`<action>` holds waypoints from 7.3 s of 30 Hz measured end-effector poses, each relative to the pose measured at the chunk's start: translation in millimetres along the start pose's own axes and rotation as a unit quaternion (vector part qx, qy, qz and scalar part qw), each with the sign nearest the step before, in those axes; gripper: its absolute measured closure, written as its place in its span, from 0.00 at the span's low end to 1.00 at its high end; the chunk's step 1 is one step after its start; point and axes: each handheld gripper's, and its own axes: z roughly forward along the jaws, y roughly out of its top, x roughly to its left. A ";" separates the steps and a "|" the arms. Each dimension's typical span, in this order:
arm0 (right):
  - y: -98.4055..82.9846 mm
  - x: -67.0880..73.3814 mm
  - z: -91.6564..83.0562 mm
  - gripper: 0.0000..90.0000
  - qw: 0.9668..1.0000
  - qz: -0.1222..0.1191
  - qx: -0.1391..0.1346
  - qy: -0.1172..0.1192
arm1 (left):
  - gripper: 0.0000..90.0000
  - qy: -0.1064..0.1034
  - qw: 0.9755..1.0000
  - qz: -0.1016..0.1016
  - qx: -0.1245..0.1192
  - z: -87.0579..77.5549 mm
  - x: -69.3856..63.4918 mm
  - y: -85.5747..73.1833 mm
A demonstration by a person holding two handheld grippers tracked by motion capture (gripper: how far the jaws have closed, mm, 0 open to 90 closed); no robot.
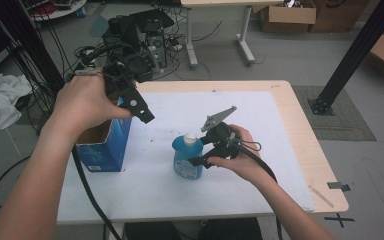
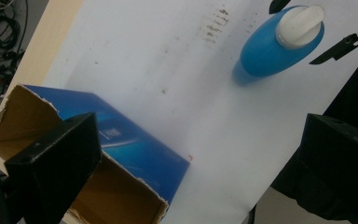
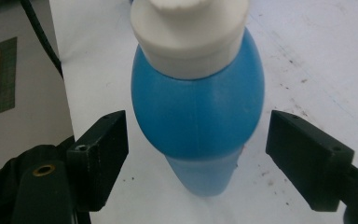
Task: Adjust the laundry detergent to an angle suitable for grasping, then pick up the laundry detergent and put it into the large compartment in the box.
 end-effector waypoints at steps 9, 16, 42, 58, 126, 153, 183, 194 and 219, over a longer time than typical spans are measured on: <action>-2.0 -0.8 12.3 0.30 1.000 0.004 -0.025 0.013 | 0.00 -0.002 1.000 0.000 0.002 1.4 1.5 -0.1; -4.5 -0.7 19.6 0.38 0.999 -0.002 -0.033 0.004 | 0.00 -0.002 1.000 -0.002 0.002 1.6 1.0 0.8; 1.1 -0.6 15.9 0.50 0.996 -0.076 -0.043 0.001 | 0.00 -0.001 1.000 -0.006 0.005 2.6 2.7 1.1; 13.4 -5.7 6.1 0.50 0.986 -0.135 -0.071 0.067 | 0.00 -0.001 1.000 -0.006 0.005 2.5 1.5 1.4; -16.1 -72.4 -72.4 0.24 0.993 0.089 -0.017 -0.076 | 0.00 0.001 1.000 0.010 0.003 4.6 -7.1 12.8; -24.4 -120.0 -134.7 0.23 0.937 0.277 0.050 -0.208 | 0.00 -0.004 1.000 0.018 -0.006 4.5 -9.4 13.7; -33.7 -128.9 -136.2 0.22 0.936 0.281 0.057 -0.203 | 0.00 -0.006 0.999 0.030 -0.011 4.4 -9.0 19.6; -35.0 -131.0 -132.3 0.22 0.938 0.276 0.057 -0.200 | 0.00 -0.018 0.997 0.068 -0.026 15.9 -16.9 21.2; -41.6 -129.9 -126.6 0.21 0.941 0.270 0.060 -0.198 | 0.00 -0.058 0.990 0.126 -0.022 69.2 -50.6 28.8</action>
